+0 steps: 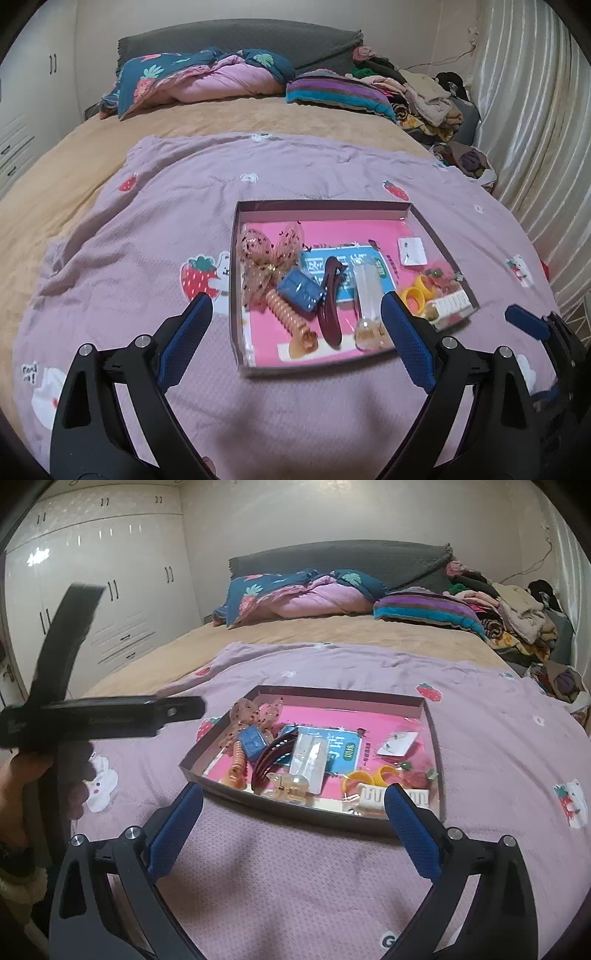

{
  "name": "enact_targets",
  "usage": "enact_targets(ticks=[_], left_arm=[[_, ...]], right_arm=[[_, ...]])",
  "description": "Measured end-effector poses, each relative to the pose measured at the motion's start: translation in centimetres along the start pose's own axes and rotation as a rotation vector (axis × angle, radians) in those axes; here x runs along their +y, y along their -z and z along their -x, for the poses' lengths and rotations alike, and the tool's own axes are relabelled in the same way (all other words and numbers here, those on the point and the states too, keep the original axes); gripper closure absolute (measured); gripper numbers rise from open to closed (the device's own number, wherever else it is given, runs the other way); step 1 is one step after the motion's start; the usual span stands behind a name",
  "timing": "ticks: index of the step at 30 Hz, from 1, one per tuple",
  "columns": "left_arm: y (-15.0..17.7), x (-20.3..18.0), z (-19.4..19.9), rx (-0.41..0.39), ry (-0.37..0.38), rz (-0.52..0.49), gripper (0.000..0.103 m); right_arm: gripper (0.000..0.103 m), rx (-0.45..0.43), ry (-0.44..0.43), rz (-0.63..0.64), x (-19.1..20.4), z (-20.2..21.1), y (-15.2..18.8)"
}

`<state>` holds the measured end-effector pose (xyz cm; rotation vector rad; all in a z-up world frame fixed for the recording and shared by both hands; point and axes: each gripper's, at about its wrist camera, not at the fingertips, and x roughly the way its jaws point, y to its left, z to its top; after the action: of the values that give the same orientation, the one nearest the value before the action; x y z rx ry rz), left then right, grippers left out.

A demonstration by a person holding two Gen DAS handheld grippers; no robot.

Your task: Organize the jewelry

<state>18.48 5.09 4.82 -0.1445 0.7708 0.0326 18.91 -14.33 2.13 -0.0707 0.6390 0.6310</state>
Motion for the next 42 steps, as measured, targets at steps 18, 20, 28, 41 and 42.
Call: enact_targets(ticks=[18,20,28,41,42], left_arm=[[6.3,0.1,4.5,-0.036,-0.013,-0.005,0.010],[7.3,0.1,4.6,-0.038,-0.010,0.001,0.010],[9.3,-0.2,4.4,-0.036,-0.001,0.018,0.010],[9.8,-0.6,4.0,-0.016,0.001,0.011,0.010],[9.8,-0.6,4.0,-0.015,0.001,0.010,0.010]], right_arm=[[0.004,-0.025,0.045,-0.037,-0.1,3.2,2.2],[0.004,-0.022,0.052,-0.042,-0.2,3.4,2.6],[0.004,-0.002,0.075,-0.074,-1.1,3.6,4.4],[0.004,0.018,0.066,-0.075,-1.2,3.3,4.7],[0.004,0.018,0.067,-0.075,-1.2,3.3,4.7]])
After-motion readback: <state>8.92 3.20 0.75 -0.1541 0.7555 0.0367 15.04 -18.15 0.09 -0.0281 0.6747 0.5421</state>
